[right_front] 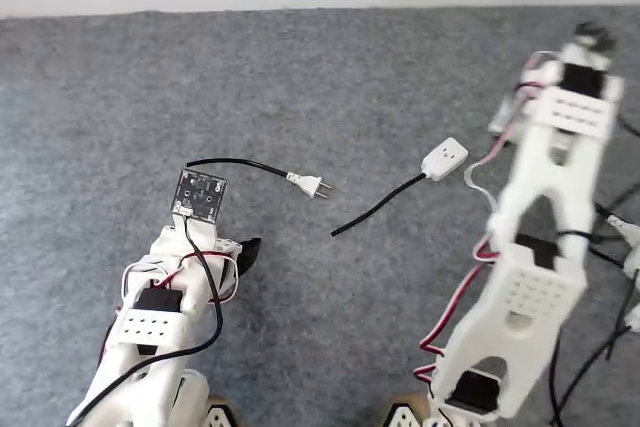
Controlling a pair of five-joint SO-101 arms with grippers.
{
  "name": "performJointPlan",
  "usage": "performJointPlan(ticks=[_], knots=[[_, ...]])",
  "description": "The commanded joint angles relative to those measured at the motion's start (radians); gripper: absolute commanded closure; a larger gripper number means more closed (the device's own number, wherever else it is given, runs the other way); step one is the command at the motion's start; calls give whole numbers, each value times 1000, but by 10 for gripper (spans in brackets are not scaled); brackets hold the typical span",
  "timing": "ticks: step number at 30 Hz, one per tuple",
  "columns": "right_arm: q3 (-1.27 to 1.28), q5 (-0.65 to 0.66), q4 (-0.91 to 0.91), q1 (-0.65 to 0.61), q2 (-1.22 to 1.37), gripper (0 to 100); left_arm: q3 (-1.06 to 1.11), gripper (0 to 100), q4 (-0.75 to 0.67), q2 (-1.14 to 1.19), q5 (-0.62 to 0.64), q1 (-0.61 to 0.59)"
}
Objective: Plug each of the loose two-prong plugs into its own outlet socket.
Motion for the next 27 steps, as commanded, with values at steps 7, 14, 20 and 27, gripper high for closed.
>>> performJointPlan(ticks=[7, 14, 20, 27], knots=[[-14, -147, -200, -139, 77, 791, -8, 695, -20, -6, 5, -6], [-12, -304, -220, -143, 140, 790, -8, 695, -20, -6, 5, -6], [-12, -361, -211, -179, 188, 790, -7, 695, -20, -6, 5, -6], [-12, -361, -208, -223, 191, 790, -7, 695, -20, -6, 5, -6]])
